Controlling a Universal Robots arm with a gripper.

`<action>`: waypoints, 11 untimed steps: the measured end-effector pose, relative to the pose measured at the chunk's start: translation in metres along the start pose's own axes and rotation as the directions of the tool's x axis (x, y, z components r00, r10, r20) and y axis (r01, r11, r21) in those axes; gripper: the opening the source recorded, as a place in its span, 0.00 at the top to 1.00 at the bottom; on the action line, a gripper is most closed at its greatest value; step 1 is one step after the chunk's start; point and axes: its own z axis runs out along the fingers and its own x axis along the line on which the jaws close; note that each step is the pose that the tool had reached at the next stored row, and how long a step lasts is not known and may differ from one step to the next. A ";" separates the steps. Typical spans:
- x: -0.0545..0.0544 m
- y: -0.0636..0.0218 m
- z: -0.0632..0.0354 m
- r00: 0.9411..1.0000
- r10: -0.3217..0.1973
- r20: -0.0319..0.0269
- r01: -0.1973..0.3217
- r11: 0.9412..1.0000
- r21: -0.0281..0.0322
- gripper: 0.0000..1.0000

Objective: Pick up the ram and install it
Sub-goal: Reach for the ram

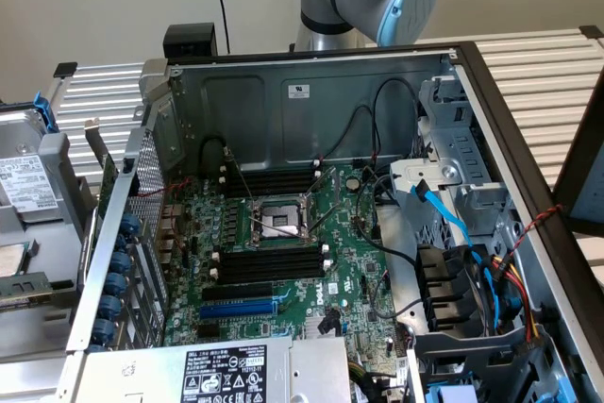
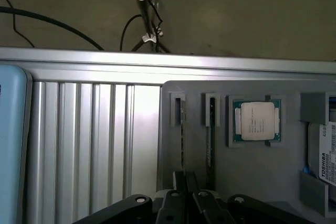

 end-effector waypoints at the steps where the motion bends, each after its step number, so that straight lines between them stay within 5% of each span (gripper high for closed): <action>1: 0.000 0.0000 0.0000 1.000 0.000 0.000 0.000 1.000 0.000 0.88; 11: 0.000 0.0000 0.0041 1.000 0.000 0.000 0.000 1.000 0.000 0.88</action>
